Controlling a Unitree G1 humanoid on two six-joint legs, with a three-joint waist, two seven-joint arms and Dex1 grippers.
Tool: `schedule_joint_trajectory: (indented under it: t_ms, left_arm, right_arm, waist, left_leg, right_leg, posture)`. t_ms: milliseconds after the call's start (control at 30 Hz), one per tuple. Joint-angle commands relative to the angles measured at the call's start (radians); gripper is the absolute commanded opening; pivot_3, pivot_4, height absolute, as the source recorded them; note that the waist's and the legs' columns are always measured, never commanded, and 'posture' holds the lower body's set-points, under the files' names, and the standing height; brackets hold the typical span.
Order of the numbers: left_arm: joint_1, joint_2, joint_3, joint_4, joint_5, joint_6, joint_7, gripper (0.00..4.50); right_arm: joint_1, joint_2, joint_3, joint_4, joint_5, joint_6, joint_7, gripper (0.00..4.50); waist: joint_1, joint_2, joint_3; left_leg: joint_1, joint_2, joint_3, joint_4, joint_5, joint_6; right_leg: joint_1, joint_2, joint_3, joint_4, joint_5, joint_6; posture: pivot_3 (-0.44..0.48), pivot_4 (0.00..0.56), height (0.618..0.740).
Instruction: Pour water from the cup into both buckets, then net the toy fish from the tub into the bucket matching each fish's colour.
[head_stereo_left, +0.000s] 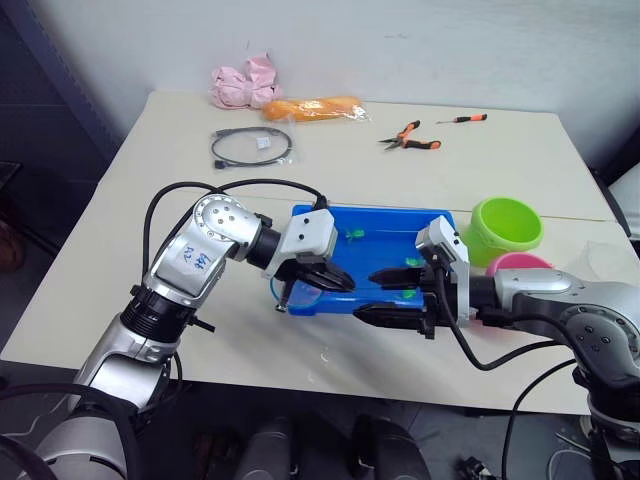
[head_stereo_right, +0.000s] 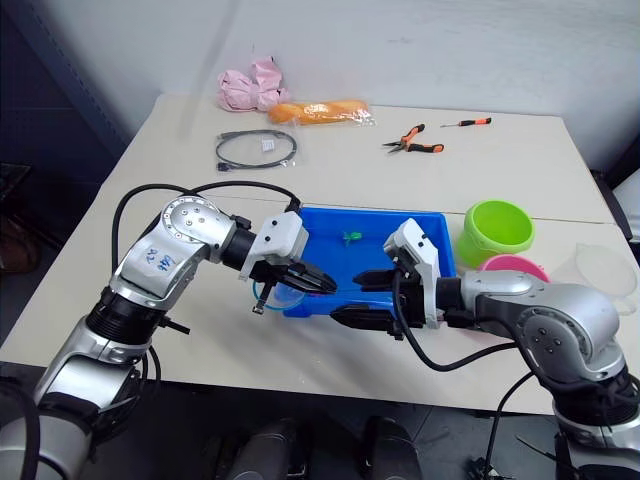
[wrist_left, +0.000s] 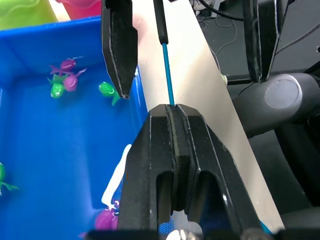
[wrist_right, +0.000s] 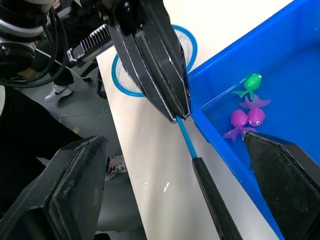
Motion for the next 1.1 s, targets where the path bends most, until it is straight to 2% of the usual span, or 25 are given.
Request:
schedule_joint_trajectory:
  t_ms: [33,67,133,167,233,333,400,433,500,633,733,867,967,1100]
  left_arm:
    - [0.014,0.008,0.013,-0.04,-0.003,-0.012,0.002,0.0]
    - [0.018,0.009,0.012,-0.039,-0.002,-0.015,0.003,0.0]
    - [0.023,0.007,0.014,-0.038,-0.002,-0.019,0.007,0.0]
    - [0.024,0.005,0.016,-0.036,-0.002,-0.021,0.01,0.0]
    - [0.026,0.002,0.019,-0.033,-0.002,-0.025,0.013,0.0]
    - [0.032,-0.003,0.03,-0.032,-0.024,-0.023,0.005,0.0]
    - [0.044,-0.014,0.07,-0.047,-0.098,-0.015,-0.027,0.69]
    - [0.044,-0.018,0.091,-0.051,-0.127,-0.022,-0.042,0.87]
    - [0.034,-0.01,0.141,-0.061,-0.191,0.003,-0.069,1.63]
    - [-0.083,0.03,0.328,0.044,-0.326,0.103,-0.042,3.21]
    - [-0.079,0.033,0.38,0.061,-0.362,0.127,-0.014,4.4]
    - [-0.064,-0.041,0.492,0.11,-0.394,0.054,0.087,4.47]
    - [0.005,-0.011,0.447,0.116,-0.311,-0.061,0.039,4.47]
    - [0.121,0.031,0.359,0.158,-0.186,-0.22,-0.018,4.47]
  right_arm:
    - [-0.016,0.005,-0.038,-0.015,0.025,-0.007,0.004,2.79]
    - [-0.016,0.003,-0.037,-0.015,0.023,-0.005,0.007,2.16]
    - [-0.016,0.001,-0.036,-0.015,0.024,-0.003,0.012,1.31]
    - [-0.015,0.0,-0.036,-0.014,0.025,-0.003,0.015,0.65]
    - [-0.014,-0.002,-0.037,-0.013,0.025,-0.002,0.018,0.03]
    - [-0.013,-0.008,-0.04,-0.014,0.015,-0.011,0.022,0.03]
    - [-0.005,-0.01,-0.045,-0.016,0.007,-0.021,0.025,0.0]
    - [-0.001,-0.011,-0.046,-0.018,0.003,-0.024,0.026,0.0]
    - [0.016,-0.017,-0.06,-0.032,0.003,-0.027,0.022,0.0]
    - [0.132,-0.069,-0.201,-0.129,0.115,0.002,0.01,0.0]
    - [0.233,-0.103,-0.326,-0.161,0.212,0.017,-0.049,0.0]
    - [0.405,-0.158,-0.505,-0.164,0.3,0.065,-0.196,0.0]
    - [0.504,-0.155,-0.586,-0.185,0.318,0.055,-0.296,0.0]
    - [0.595,-0.071,-0.654,-0.202,0.354,-0.007,-0.527,0.0]
  waist:
    - [0.0,0.0,0.0]
    - [0.0,0.0,0.0]
    - [0.001,0.0,0.0]
    - [0.001,0.0,0.0]
    - [0.001,0.0,0.0]
    - [0.0,0.0,0.0]
    - [0.0,0.0,0.0]
    - [0.0,0.0,0.0]
    - [0.0,0.0,0.0]
    - [0.004,0.0,0.0]
    - [0.002,0.0,0.0]
    - [0.009,-0.001,0.0]
    - [0.009,-0.002,0.0]
    - [0.0,-0.001,0.0]
  left_leg:
    - [0.0,0.0,0.0,0.0,0.0,0.0]
    - [0.0,0.0,0.001,0.0,0.0,0.0]
    - [-0.001,0.0,0.001,0.0,0.0,0.0]
    - [-0.003,0.0,0.001,0.001,0.0,0.0]
    - [-0.003,-0.001,0.001,0.001,0.0,0.0]
    - [-0.003,-0.001,0.002,0.001,0.0,0.001]
    - [-0.003,-0.001,0.002,0.001,0.0,0.001]
    - [-0.002,-0.001,0.002,0.001,0.0,0.001]
    - [-0.003,0.0,0.002,0.001,0.0,0.001]
    - [-0.004,-0.001,0.0,0.002,0.001,0.001]
    - [-0.003,-0.001,0.001,0.002,0.001,0.001]
    - [-0.001,-0.002,0.0,0.001,0.001,0.002]
    - [-0.001,-0.002,0.001,0.002,0.001,0.002]
    - [0.001,-0.001,0.004,0.0,0.001,0.001]
  right_leg:
    - [0.0,0.0,0.0,0.0,0.0,0.0]
    - [-0.001,0.0,0.001,0.001,0.0,0.0]
    - [-0.002,0.0,0.001,0.002,0.0,0.0]
    - [-0.004,0.0,0.001,0.002,0.0,0.0]
    - [-0.004,0.0,0.001,0.003,0.0,0.0]
    - [-0.004,0.0,0.001,0.003,0.0,0.0]
    - [-0.004,0.0,0.001,0.003,0.0,0.0]
    - [-0.004,0.0,0.002,0.004,0.0,0.0]
    - [-0.004,0.0,0.002,0.004,0.0,0.0]
    - [-0.005,-0.001,0.0,0.004,0.0,0.0]
    - [-0.004,-0.001,0.001,0.004,0.0,0.0]
    - [-0.001,-0.002,0.001,0.004,0.0,0.001]
    - [-0.002,-0.002,0.001,0.004,0.0,0.001]
    - [-0.003,-0.001,0.004,0.005,0.0,0.001]
  posture:
    - [0.0,0.15,0.74]
    - [0.0,0.15,0.74]
    - [0.0,0.15,0.74]
    - [0.0,0.15,0.74]
    - [0.0,0.15,0.74]
    - [0.0,0.15,0.74]
    - [0.0,0.15,0.74]
    - [0.0,0.15,0.74]
    - [0.0,0.15,0.74]
    - [0.0,0.15,0.74]
    - [0.0,0.15,0.74]
    - [0.0,0.15,0.74]
    - [0.0,0.15,0.74]
    - [0.0,0.15,0.74]
